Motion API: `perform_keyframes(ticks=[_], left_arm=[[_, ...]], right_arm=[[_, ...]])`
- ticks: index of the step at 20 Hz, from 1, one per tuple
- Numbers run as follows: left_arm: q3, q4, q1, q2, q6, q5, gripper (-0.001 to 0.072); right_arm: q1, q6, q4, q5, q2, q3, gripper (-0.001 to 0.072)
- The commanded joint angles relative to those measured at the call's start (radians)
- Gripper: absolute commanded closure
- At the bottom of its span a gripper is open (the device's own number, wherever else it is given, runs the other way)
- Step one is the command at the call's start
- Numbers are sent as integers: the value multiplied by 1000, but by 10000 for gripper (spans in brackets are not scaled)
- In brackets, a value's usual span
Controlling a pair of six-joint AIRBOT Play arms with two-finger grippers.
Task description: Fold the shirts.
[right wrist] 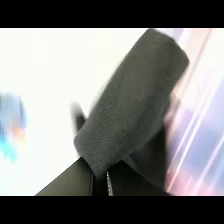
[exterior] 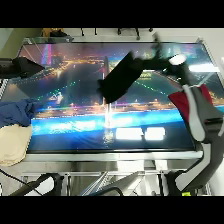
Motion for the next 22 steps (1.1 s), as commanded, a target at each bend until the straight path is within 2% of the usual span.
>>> perform_keyframes(ticks=[1, 6, 10, 15, 22], left_arm=[[0, 0, 1, 0, 9, -42, 695], [0, 0, 1, 0, 8, -54, 695], [0, 0, 1, 0, 7, -55, 695], [0, 0, 1, -3, 8, -54, 696], [0, -3, -9, -69, 6, -100, 695]], right_arm=[[-130, 121, -29, -219, 126, 30, 694], [-332, 255, -67, -254, 159, 30, 694], [-475, 511, -324, -214, 160, 30, 694], [-555, 756, -624, -2, 162, 30, 695], [-591, 906, -653, 34, 212, 30, 696]])
